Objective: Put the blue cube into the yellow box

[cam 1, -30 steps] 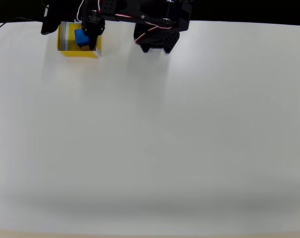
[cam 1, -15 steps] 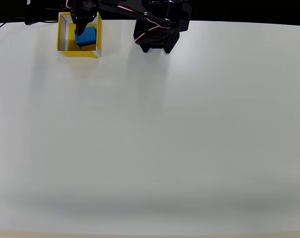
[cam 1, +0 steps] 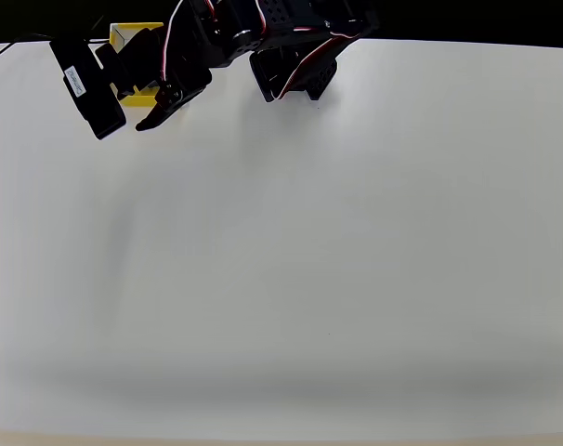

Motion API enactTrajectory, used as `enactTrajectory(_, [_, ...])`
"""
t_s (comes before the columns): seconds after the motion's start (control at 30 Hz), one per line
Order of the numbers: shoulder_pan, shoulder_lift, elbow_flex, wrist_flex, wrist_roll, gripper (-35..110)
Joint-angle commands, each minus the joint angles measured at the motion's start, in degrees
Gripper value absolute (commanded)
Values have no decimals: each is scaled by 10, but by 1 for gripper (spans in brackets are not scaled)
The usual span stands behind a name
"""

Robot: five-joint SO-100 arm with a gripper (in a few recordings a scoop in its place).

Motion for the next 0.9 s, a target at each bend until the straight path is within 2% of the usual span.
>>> enactTrajectory(0.0, [-123, 114, 112, -84, 11, 8])
enactTrajectory(0.13, [-232, 197, 247, -139, 23, 4])
enactTrajectory(0.47, [-428, 289, 448, -159, 37, 0])
enactTrajectory(0.7, [-509, 384, 555, -88, 52, 0])
enactTrajectory(0.87, [-527, 395, 623, -82, 59, 0])
